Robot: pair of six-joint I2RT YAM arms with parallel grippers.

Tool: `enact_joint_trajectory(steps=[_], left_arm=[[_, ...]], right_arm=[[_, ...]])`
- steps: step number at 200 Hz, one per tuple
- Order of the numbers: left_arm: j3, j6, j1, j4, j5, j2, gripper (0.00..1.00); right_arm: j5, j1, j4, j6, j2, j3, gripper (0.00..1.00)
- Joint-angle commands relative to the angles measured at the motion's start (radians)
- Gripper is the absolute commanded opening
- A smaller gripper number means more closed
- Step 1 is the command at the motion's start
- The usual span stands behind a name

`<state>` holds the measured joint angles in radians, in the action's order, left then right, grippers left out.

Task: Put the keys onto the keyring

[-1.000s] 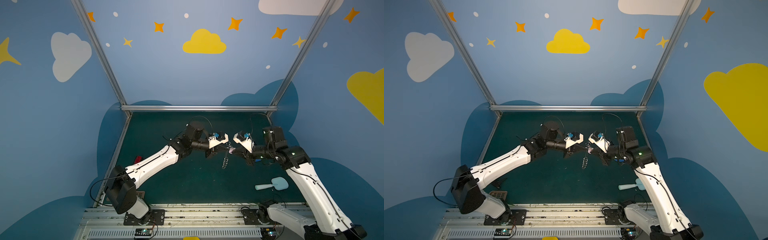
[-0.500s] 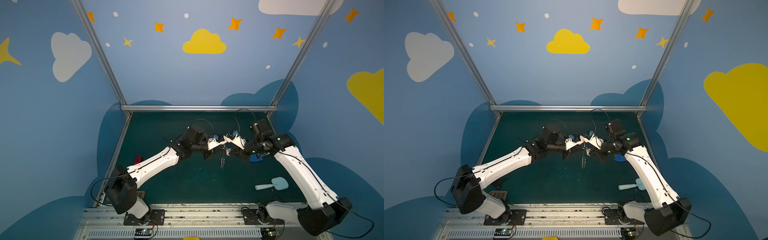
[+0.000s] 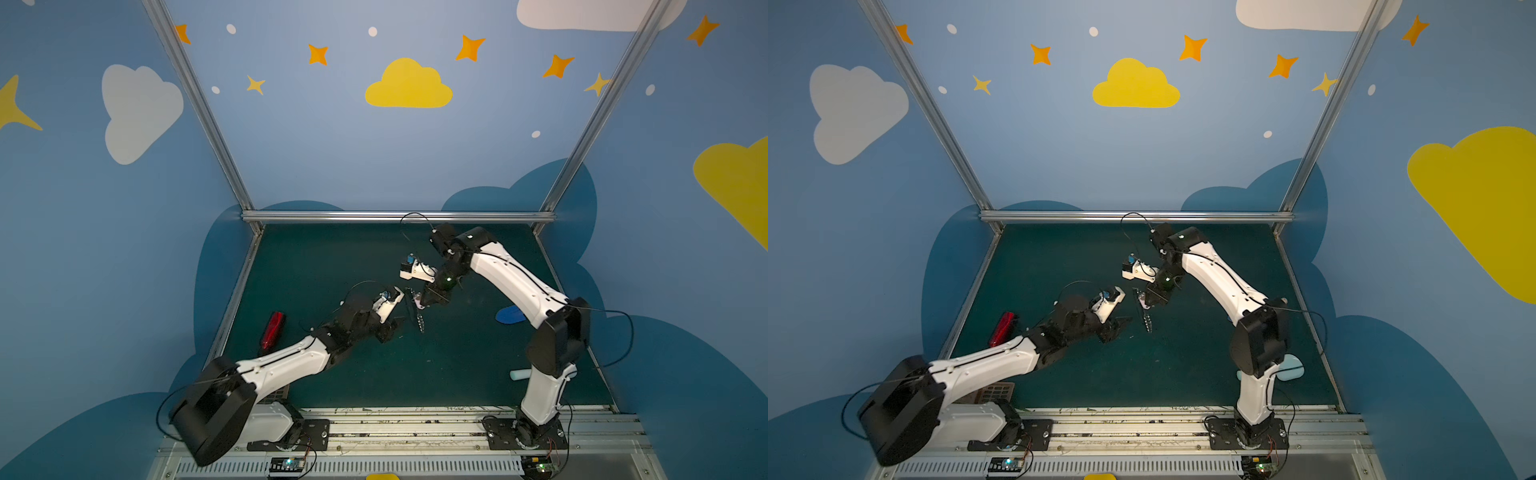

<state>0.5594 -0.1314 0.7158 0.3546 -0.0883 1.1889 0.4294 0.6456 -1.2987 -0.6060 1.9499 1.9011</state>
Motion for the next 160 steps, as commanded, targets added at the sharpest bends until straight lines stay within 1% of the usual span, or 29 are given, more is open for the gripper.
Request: enact_joint_trajectory(steps=[1, 21, 43, 73, 107, 136, 160], left_arm=[[-0.040, 0.052, -0.007, -0.009, 0.288, -0.166, 0.62], [-0.066, 0.047, -0.012, -0.099, 0.379, -0.269, 0.63], [-0.072, 0.059, -0.023, -0.132, 0.429, -0.273, 0.63], [-0.021, 0.072, -0.032, -0.170, 0.431, -0.164, 0.63], [0.051, 0.078, -0.035, -0.169, 0.415, -0.020, 0.63], [0.103, 0.072, -0.045, -0.169, 0.393, 0.066, 0.63], [0.138, 0.068, -0.056, -0.164, 0.355, 0.119, 0.63]], right_arm=[[0.043, 0.040, -0.106, 0.008, 0.094, 0.137, 0.00], [0.048, 0.050, -0.099, -0.002, 0.145, 0.135, 0.00], [-0.005, 0.038, -0.069, 0.014, 0.188, 0.087, 0.00], [-0.127, 0.010, -0.045, 0.036, 0.234, 0.063, 0.00], [-0.262, -0.041, -0.009, 0.047, 0.287, 0.047, 0.00], [-0.313, -0.078, 0.026, 0.024, 0.338, 0.070, 0.00], [-0.340, -0.109, 0.025, 0.032, 0.390, 0.118, 0.00]])
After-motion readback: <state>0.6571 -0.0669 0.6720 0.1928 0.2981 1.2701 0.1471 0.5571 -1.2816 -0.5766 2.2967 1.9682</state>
